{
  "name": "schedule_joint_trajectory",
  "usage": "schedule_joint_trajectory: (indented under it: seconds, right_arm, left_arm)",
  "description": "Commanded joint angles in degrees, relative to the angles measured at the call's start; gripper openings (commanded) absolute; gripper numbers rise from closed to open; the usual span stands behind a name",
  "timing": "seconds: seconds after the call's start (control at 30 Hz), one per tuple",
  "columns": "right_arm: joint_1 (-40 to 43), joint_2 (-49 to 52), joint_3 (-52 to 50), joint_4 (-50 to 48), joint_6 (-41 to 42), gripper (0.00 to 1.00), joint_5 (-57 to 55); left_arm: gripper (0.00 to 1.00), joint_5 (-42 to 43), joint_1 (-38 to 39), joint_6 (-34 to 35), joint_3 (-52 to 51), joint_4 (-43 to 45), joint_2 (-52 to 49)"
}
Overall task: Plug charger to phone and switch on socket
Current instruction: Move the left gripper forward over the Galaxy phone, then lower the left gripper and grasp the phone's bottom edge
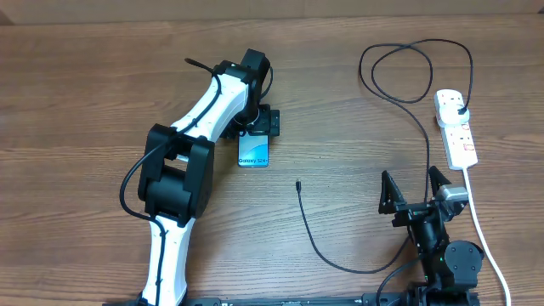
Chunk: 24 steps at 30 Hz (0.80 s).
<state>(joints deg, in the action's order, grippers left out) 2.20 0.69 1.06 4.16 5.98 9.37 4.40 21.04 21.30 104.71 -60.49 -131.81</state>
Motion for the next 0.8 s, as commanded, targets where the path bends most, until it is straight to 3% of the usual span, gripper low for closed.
schedule_joint_trajectory:
  seconds: [0.0,0.57,0.77]
  right_arm:
    - [-0.26,-0.52,-0.61,-0.20,-0.09,1.00,-0.74]
    - [-0.26,-0.52,-0.61,-0.20,-0.09,1.00,-0.76]
    - [-0.26,-0.52,-0.61,-0.20,-0.09,1.00,-0.74]
  left_arm:
    - [1.00,-0.79,0.55,1.68,-0.81,0.15,-1.05]
    - [1.00,-5.05,2.73,4.00,-1.07,-0.83,-1.07]
    - [0.92,-5.03,2.73,4.02,-2.08,-0.98,-1.07]
